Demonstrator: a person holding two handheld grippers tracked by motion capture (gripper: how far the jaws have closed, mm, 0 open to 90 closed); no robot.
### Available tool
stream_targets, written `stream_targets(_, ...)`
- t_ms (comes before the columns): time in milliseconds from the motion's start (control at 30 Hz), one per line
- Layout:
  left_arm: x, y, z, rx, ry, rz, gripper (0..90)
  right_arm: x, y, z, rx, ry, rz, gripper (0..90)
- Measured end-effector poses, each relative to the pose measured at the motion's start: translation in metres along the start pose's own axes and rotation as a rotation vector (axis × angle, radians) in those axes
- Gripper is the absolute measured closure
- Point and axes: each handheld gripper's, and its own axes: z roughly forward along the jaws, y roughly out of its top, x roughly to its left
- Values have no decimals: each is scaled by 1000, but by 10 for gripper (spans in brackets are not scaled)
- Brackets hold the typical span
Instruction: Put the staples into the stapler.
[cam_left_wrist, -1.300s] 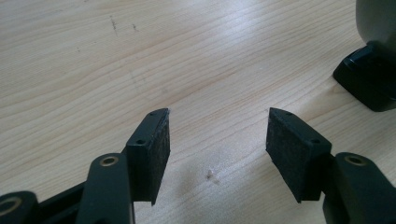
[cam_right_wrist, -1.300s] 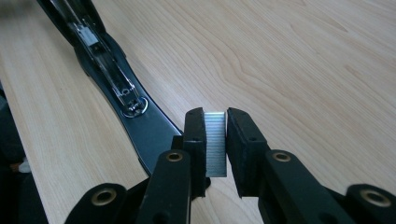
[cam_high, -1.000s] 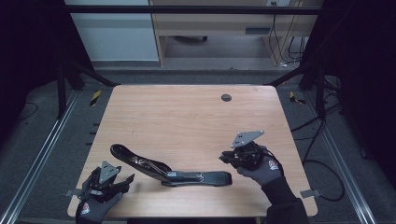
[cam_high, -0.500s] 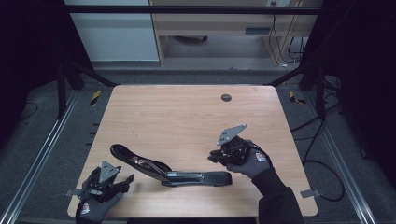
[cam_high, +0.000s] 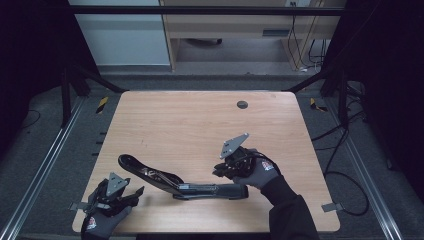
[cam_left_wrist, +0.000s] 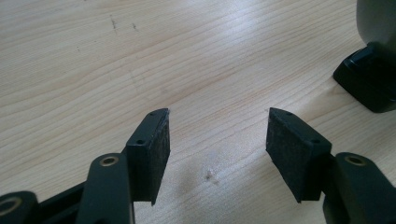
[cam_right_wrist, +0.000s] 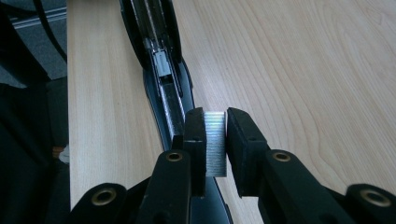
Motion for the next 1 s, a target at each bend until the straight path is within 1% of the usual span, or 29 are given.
stream_targets(33,0,0,0,0,0,0,394,0,1,2,0,8,-15,784)
stream_targets(67,0,0,0,-1,-1,-1,394,0,1,3,1,10,-13,784)
stream_targets(100,0,0,0,-1,-1,-1,394,0,2,5,4,19,-26,784)
stream_targets(133,0,0,0,0,-1,0,394,1,2,7,4,20,-25,784)
stream_targets(167,0,0,0,1,-2,0,394,1,3,9,5,26,-34,784)
stream_targets(200,0,0,0,-2,-1,-1,394,2,3,11,7,30,-29,784)
stream_targets(367,0,0,0,-1,-2,0,394,2,5,21,26,54,-54,784)
stream_targets(400,0,0,0,-1,-2,0,394,3,5,23,28,57,-50,784)
stream_targets(433,0,0,0,0,-2,0,394,3,6,24,31,60,-63,784)
stream_targets(533,0,0,0,-2,-4,-1,394,5,7,28,30,72,-75,784)
stream_targets(600,0,0,0,0,-4,0,394,6,7,29,35,73,-82,784)
stream_targets(733,0,0,0,1,-4,2,394,7,5,31,33,86,-85,784)
stream_targets(800,0,0,0,2,-4,-1,394,7,4,32,34,93,-94,784)
stream_targets(1000,0,0,0,1,-4,-1,394,8,2,36,43,102,-97,784)
